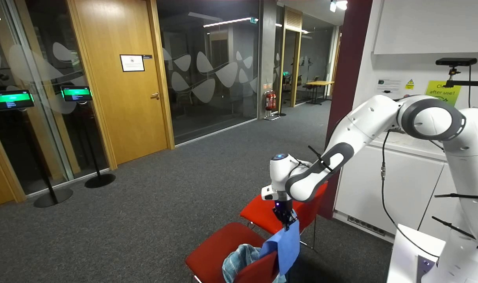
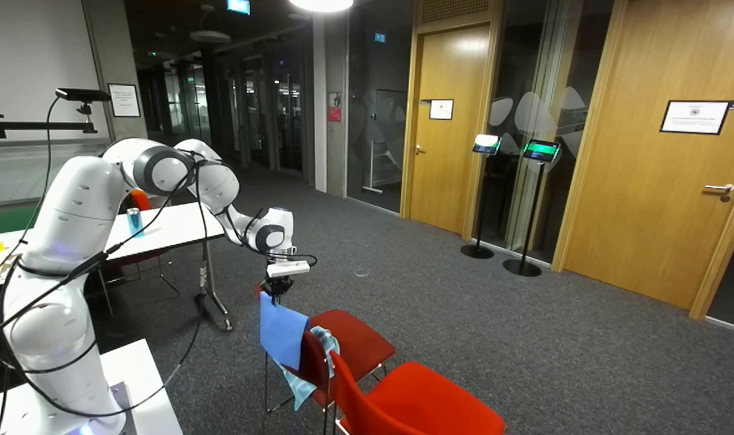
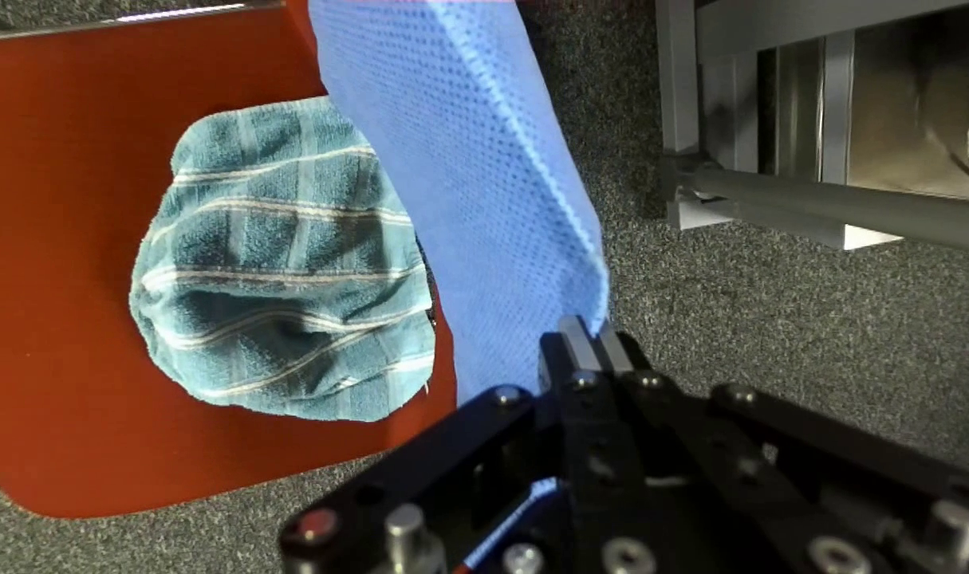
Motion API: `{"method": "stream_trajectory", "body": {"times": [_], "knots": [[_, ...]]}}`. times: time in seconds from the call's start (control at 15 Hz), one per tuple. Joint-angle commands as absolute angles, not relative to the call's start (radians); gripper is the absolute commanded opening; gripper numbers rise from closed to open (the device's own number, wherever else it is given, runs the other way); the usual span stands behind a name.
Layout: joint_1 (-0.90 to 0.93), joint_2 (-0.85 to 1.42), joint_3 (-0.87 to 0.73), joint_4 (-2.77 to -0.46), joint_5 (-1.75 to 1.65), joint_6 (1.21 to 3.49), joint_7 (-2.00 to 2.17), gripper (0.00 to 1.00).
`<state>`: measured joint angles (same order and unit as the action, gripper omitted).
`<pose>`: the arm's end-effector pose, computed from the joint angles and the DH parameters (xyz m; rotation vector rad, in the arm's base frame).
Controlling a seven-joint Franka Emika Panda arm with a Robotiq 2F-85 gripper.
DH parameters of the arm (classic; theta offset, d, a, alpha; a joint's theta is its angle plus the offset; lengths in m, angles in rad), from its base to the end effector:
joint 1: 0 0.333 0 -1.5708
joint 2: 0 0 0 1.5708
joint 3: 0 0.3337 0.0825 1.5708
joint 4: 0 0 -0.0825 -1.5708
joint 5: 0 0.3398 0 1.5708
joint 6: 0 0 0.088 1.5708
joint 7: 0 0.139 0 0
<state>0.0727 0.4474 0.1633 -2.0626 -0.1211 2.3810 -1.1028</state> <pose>0.5419 0.1250 0.2265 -2.3450 -2.0159 0.1734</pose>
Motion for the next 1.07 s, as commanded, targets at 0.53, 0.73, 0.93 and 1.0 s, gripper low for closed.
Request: {"method": "stream_trajectory", "body": {"times": [0.53,0.73,0.93,1.0], "knots": [[0.028,0.313,0.089,-2.192,-0.170,2.379,-1.067,0.00],[0.014,0.317,0.058,-2.200,-0.202,2.367,-1.064,0.00],[-0.009,0.325,0.039,-2.201,-0.198,2.351,-1.065,0.00],[-0.019,0.327,0.036,-2.200,-0.188,2.348,-1.065,0.00]]}}
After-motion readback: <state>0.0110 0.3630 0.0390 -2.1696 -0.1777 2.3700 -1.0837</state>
